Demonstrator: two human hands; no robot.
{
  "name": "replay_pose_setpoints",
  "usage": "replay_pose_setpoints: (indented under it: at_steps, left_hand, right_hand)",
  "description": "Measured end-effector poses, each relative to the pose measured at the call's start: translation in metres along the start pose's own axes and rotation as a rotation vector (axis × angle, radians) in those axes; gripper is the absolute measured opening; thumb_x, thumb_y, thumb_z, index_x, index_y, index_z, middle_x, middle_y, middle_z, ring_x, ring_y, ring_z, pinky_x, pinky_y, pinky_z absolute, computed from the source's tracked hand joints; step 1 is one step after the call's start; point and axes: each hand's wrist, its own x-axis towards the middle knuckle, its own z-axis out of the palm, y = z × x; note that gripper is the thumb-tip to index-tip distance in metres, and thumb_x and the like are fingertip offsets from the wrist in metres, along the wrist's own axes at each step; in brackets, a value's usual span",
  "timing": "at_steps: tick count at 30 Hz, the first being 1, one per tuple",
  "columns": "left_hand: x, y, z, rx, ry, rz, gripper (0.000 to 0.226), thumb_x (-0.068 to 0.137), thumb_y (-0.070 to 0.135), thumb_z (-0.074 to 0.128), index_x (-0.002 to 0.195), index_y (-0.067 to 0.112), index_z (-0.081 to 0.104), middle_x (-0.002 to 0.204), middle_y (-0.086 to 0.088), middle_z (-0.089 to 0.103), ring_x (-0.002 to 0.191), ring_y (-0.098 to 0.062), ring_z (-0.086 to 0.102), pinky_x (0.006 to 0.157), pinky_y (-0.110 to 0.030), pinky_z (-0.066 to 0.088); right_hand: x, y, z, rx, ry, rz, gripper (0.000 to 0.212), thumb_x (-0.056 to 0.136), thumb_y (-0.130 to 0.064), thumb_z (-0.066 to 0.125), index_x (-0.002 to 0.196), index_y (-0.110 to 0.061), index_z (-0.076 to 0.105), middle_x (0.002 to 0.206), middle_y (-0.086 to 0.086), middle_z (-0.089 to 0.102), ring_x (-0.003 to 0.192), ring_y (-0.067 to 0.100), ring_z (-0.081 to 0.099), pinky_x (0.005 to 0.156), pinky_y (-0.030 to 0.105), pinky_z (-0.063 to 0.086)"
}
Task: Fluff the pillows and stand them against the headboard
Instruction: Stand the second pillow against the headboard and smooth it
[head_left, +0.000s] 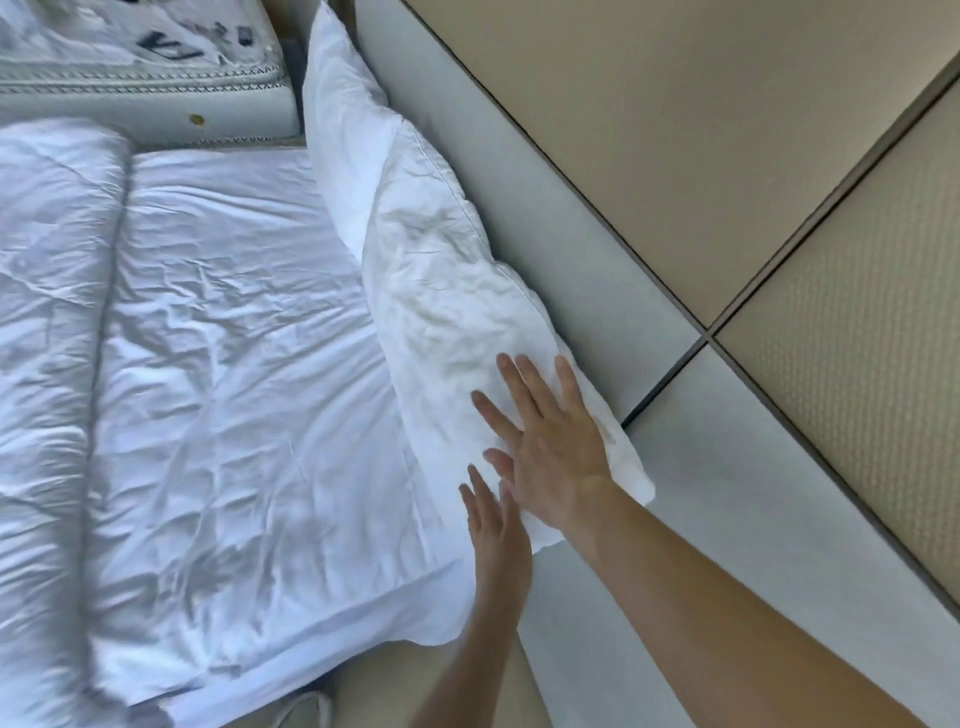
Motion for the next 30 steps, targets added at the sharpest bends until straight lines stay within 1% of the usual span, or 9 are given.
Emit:
replay_pose_setpoints:
  at_steps: [3,6,11,14,18,21,23,26,30]
  left_hand:
    - [-0.004,0.011,0.012,0.056,-0.04,-0.021,0.089,0.078,0.094,0.014,0.15,0.047,-0.009,0.166,0.018,-0.013,0.152,-0.001,-0.016,0.128,-0.037,-0.003]
    - [-0.004,0.012,0.015,0.01,-0.064,-0.086,0.067,0.104,0.059,0.027,0.158,0.042,-0.008,0.168,0.015,-0.012,0.154,-0.005,-0.014,0.127,-0.039,0.004]
    - [-0.001,-0.009,-0.012,0.025,-0.043,-0.035,0.061,0.106,0.051,0.039,0.16,0.043,0.013,0.168,0.016,0.014,0.154,-0.003,0.013,0.126,-0.032,0.016]
    - [0.013,-0.028,-0.041,0.104,0.066,-0.02,0.055,0.109,0.037,0.037,0.16,0.036,0.02,0.167,0.011,0.023,0.151,-0.006,0.023,0.121,-0.026,0.02]
    - [0.041,-0.088,-0.065,0.172,0.056,-0.086,0.063,0.109,0.017,0.031,0.161,0.03,-0.002,0.171,0.01,0.001,0.156,-0.006,0.001,0.116,-0.016,0.007]
    - [0.047,-0.135,-0.058,0.278,-0.151,-0.137,0.086,0.105,0.014,0.043,0.147,0.049,-0.023,0.17,-0.007,0.015,0.141,-0.016,0.042,0.095,-0.003,0.032]
    - [0.036,-0.153,-0.045,0.301,-0.272,-0.2,0.093,0.1,0.009,0.044,0.147,0.051,-0.025,0.17,-0.01,0.014,0.132,-0.024,0.053,0.084,-0.01,0.044]
    - [0.02,-0.159,-0.036,0.34,-0.338,-0.183,0.095,0.091,0.01,0.041,0.153,0.048,-0.021,0.169,0.015,-0.016,0.14,-0.019,0.045,0.082,-0.027,0.054]
    - [0.011,-0.146,-0.05,0.386,-0.342,-0.224,0.079,0.098,0.02,0.036,0.158,0.051,-0.006,0.17,0.016,0.004,0.135,-0.023,0.051,0.09,-0.027,0.05]
  right_hand:
    - [-0.021,0.004,0.02,-0.012,-0.086,-0.004,0.064,0.105,-0.053,0.005,0.157,-0.028,-0.023,0.157,0.015,-0.04,0.147,0.032,-0.035,0.117,0.06,-0.022]
    - [-0.033,0.035,0.03,-0.074,-0.082,0.075,0.066,0.103,-0.054,0.0,0.153,-0.024,-0.032,0.156,0.011,-0.042,0.148,0.029,-0.034,0.117,0.06,-0.021]
    - [-0.037,0.032,0.024,-0.111,-0.111,0.115,0.072,0.102,-0.054,-0.001,0.153,-0.013,-0.03,0.16,0.015,-0.036,0.151,0.032,-0.028,0.118,0.061,-0.018]
    - [-0.032,0.0,0.022,-0.064,0.048,0.055,0.074,0.105,-0.047,0.008,0.155,-0.003,-0.023,0.158,0.024,-0.035,0.15,0.036,-0.028,0.113,0.061,-0.027]
    - [-0.017,-0.067,0.046,-0.041,0.092,-0.18,0.076,0.105,-0.05,0.023,0.159,-0.01,-0.011,0.159,0.021,-0.034,0.151,0.035,-0.027,0.11,0.06,-0.032]
    - [-0.005,-0.085,0.074,-0.144,0.017,-0.165,0.076,0.104,-0.057,0.014,0.157,-0.014,-0.02,0.157,0.02,-0.039,0.146,0.035,-0.037,0.103,0.061,-0.037]
    - [-0.003,-0.072,0.082,-0.225,0.031,-0.135,0.078,0.102,-0.061,0.009,0.155,-0.016,-0.026,0.154,0.02,-0.044,0.144,0.035,-0.04,0.102,0.061,-0.037]
    - [-0.011,-0.04,0.076,-0.227,0.076,-0.07,0.081,0.099,-0.065,0.008,0.152,-0.018,-0.031,0.153,0.02,-0.045,0.145,0.034,-0.038,0.111,0.054,-0.034]
    - [-0.027,-0.006,0.056,-0.201,0.077,0.043,0.079,0.096,-0.061,-0.001,0.157,-0.014,-0.018,0.163,0.017,-0.027,0.153,0.032,-0.022,0.119,0.056,-0.021]
